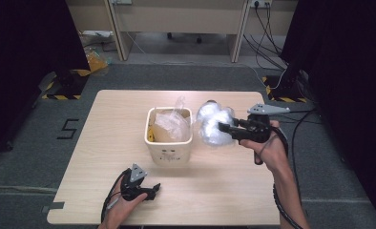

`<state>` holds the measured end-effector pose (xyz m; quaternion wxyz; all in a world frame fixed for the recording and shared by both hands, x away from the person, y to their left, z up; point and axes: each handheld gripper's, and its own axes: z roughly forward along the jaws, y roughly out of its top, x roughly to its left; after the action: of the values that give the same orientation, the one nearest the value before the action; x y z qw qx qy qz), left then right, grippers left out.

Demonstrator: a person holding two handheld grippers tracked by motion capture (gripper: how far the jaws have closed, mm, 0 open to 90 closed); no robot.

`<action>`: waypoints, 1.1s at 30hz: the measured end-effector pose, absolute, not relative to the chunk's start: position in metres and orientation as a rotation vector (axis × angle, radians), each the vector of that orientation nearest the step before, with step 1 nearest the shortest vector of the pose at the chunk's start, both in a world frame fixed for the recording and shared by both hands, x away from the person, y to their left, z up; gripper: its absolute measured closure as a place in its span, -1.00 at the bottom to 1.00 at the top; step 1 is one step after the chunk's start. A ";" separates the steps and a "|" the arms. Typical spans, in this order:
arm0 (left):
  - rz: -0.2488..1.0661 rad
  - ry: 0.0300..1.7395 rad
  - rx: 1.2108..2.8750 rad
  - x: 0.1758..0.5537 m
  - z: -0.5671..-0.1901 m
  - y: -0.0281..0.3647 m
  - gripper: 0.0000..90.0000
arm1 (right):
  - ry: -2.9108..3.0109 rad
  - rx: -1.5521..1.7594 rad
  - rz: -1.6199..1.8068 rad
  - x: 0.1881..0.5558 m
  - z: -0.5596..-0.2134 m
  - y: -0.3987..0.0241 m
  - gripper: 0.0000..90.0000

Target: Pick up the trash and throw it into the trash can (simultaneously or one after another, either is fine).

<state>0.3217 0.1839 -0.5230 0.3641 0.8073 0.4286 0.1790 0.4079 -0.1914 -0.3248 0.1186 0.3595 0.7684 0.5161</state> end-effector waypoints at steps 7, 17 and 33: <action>0.460 1.103 2.077 0.322 -0.523 0.184 -0.71 | 2.298 0.987 1.525 0.420 -0.308 -0.156 0.30; 0.459 1.104 2.076 0.322 -0.523 0.184 -0.71 | 2.378 0.954 1.507 0.441 -0.305 -0.112 0.30; 0.458 1.102 2.080 0.322 -0.523 0.184 -0.71 | 2.556 0.931 1.374 0.467 -0.339 -0.046 0.30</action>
<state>0.3217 0.1840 -0.5228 0.3633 0.8081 0.4281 0.1780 0.4673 -0.0458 -0.3391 0.0471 0.3053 0.8378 0.4502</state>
